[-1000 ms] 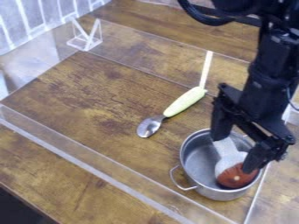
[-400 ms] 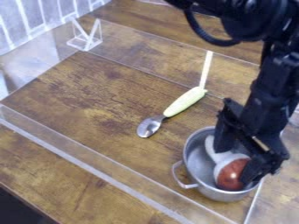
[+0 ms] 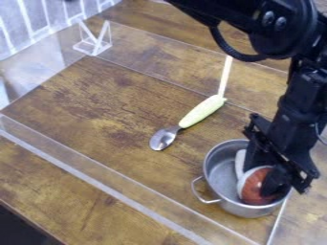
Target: Put the mushroom in the silver pot
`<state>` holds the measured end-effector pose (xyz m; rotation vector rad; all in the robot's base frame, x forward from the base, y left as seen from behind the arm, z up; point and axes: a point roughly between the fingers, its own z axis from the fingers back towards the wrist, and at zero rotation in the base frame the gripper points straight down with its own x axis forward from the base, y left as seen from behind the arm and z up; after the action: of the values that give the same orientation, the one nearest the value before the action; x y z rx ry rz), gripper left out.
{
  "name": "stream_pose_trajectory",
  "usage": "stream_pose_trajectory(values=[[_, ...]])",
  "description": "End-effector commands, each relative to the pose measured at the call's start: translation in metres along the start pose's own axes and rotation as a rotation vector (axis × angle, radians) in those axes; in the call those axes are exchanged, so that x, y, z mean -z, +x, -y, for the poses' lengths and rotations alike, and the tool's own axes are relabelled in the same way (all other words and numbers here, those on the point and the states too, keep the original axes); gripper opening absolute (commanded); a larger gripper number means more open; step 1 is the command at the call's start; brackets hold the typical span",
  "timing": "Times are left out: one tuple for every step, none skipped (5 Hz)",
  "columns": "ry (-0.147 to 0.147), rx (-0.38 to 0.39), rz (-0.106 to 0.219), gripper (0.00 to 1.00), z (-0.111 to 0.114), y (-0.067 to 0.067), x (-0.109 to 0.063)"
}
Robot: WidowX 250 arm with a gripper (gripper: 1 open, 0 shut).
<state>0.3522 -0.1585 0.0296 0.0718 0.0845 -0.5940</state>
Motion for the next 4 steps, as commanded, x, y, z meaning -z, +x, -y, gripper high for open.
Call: stream_pose_trajectory(values=[[0.001,-0.017,0.006,0.0,-0.018,-0.004,-0.001],[-0.006,-0.032,0.008,0.0,-0.024,-0.008,-0.005],[-0.009,-0.045,0.008,0.0,-0.03,-0.012,-0.008],[-0.016,-0.092,0.008,0.0,-0.038,-0.01,-0.004]])
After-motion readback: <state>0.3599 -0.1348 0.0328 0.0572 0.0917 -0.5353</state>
